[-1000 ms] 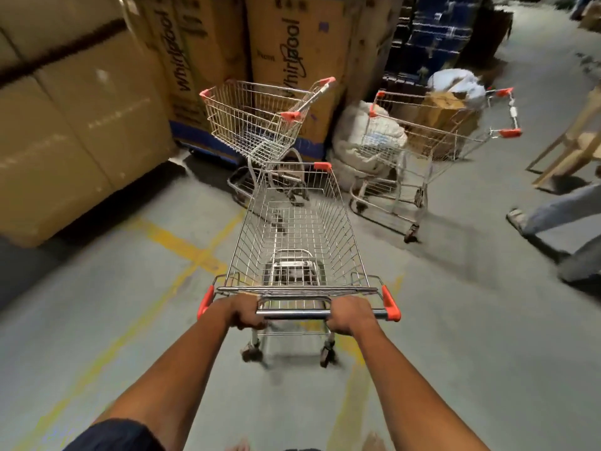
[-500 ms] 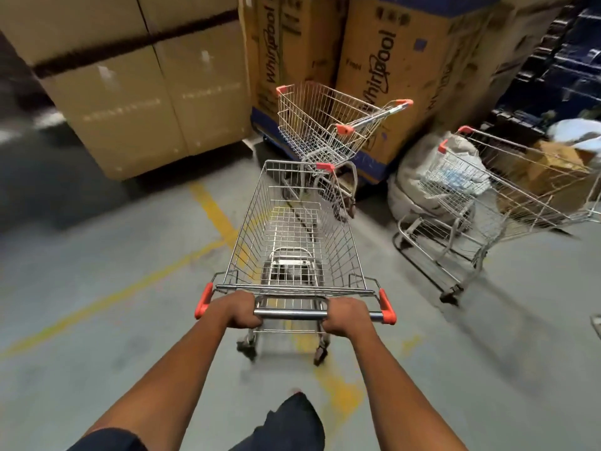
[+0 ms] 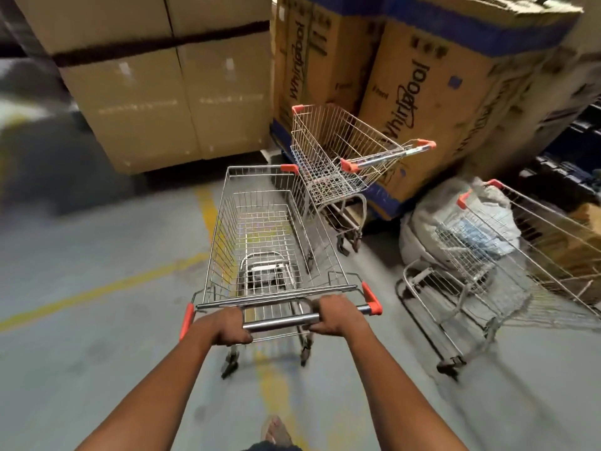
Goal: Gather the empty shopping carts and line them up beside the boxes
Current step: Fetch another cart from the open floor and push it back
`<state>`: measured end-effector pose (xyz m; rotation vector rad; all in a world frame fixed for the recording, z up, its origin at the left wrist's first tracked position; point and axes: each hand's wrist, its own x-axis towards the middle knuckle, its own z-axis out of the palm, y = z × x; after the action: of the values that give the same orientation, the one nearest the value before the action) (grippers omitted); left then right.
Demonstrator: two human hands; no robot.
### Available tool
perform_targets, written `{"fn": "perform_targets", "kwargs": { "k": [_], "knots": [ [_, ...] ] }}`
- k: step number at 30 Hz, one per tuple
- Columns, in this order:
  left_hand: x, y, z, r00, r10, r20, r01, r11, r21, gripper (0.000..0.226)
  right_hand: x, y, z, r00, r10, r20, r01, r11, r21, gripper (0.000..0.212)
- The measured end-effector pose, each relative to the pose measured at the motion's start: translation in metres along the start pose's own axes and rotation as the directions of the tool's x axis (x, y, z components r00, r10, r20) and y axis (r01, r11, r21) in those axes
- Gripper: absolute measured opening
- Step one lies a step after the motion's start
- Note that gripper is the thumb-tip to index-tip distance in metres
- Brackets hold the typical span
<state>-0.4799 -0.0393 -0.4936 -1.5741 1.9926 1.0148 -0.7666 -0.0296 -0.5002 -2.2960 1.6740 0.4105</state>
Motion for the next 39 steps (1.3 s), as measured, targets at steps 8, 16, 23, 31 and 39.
{"fn": "perform_targets", "kwargs": {
  "k": [8,16,23,31,39],
  "knots": [
    [0.051,0.045,-0.035,0.983,-0.065,-0.170,0.063,0.998,-0.016,0.042,0.071,0.069,-0.028,1.000,0.017,-0.025,-0.019,0.997,-0.069,0.039],
    [0.100,0.084,-0.081,0.924,-0.184,-0.335,0.177,0.983,-0.053,0.030,0.150,0.131,-0.068,1.000,-0.009,-0.013,0.007,0.990,-0.142,0.027],
    [0.152,0.092,-0.125,0.886,-0.300,-0.353,0.283,0.954,-0.100,0.024,0.215,0.172,-0.099,0.989,-0.149,0.012,0.149,0.976,-0.159,0.021],
    [0.210,0.098,-0.159,0.780,-0.419,-0.465,0.463,0.886,-0.022,0.034,0.281,0.205,-0.127,0.966,-0.259,0.006,0.256,0.950,-0.176,0.020],
    [0.256,0.076,-0.210,0.796,-0.406,-0.448,0.441,0.897,-0.029,0.036,0.353,0.212,-0.155,0.974,-0.228,0.009,0.227,0.968,-0.110,0.018]
  ]
}}
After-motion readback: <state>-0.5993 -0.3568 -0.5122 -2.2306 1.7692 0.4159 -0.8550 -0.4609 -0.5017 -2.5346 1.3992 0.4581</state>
